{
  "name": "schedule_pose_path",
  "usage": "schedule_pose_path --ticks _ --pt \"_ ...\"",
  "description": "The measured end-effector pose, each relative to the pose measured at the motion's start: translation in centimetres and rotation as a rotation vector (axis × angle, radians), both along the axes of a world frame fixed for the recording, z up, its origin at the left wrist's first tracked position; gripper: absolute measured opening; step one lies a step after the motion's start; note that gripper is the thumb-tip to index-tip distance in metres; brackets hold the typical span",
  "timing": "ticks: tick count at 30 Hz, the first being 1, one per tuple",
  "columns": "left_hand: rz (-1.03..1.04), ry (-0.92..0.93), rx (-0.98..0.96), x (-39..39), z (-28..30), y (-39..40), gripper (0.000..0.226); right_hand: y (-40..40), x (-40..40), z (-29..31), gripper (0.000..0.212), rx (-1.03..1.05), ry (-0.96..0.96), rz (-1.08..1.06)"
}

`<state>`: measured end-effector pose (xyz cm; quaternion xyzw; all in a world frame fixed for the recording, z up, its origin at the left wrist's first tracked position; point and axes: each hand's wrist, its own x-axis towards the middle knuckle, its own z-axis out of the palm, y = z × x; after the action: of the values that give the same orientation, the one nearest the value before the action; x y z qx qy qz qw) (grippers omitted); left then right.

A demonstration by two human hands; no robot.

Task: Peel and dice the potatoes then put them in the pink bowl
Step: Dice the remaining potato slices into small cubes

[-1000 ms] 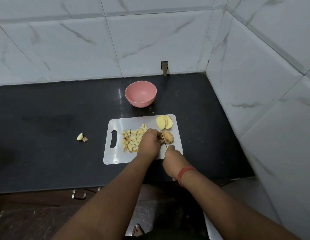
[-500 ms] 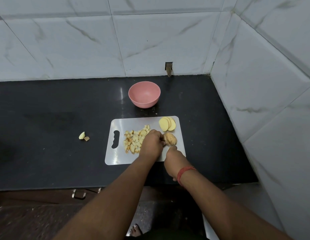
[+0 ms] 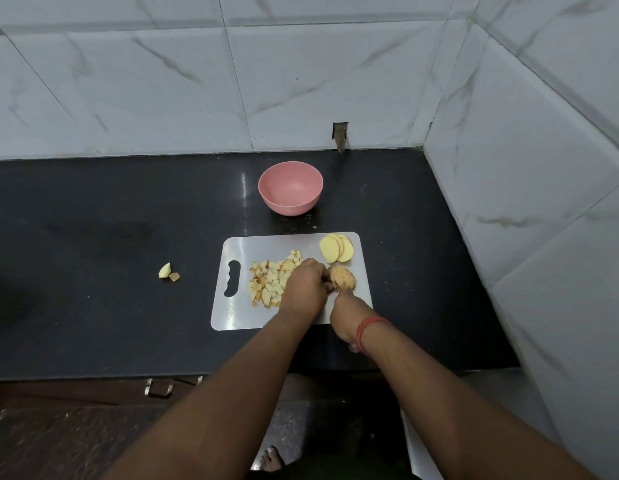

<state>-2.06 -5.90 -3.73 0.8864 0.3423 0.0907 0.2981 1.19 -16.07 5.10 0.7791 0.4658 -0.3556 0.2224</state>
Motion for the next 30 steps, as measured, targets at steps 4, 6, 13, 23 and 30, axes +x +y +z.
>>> schedule_pose_path --ticks 4,6,13,23,30 --pt "0.005 0.026 0.025 0.2 0.1 -0.1 0.006 0.0 0.4 0.0 0.023 0.142 0.049 -0.072" --pt "0.005 0.048 0.035 0.3 0.2 -0.3 0.005 -0.7 0.0 -0.2 0.015 0.028 0.061 -0.166" --pt "0.032 0.038 0.021 0.3 0.2 -0.3 0.007 -3.8 -1.2 -0.9 0.035 -0.097 0.016 0.088" --pt "-0.003 -0.004 -0.062 -0.5 -0.1 1.0 0.014 -4.1 -0.8 -2.8 0.032 0.413 0.069 -0.47" --pt "0.008 -0.016 -0.036 -0.4 -0.4 0.8 0.012 -1.3 -1.3 -3.2 0.044 0.41 0.058 -0.596"
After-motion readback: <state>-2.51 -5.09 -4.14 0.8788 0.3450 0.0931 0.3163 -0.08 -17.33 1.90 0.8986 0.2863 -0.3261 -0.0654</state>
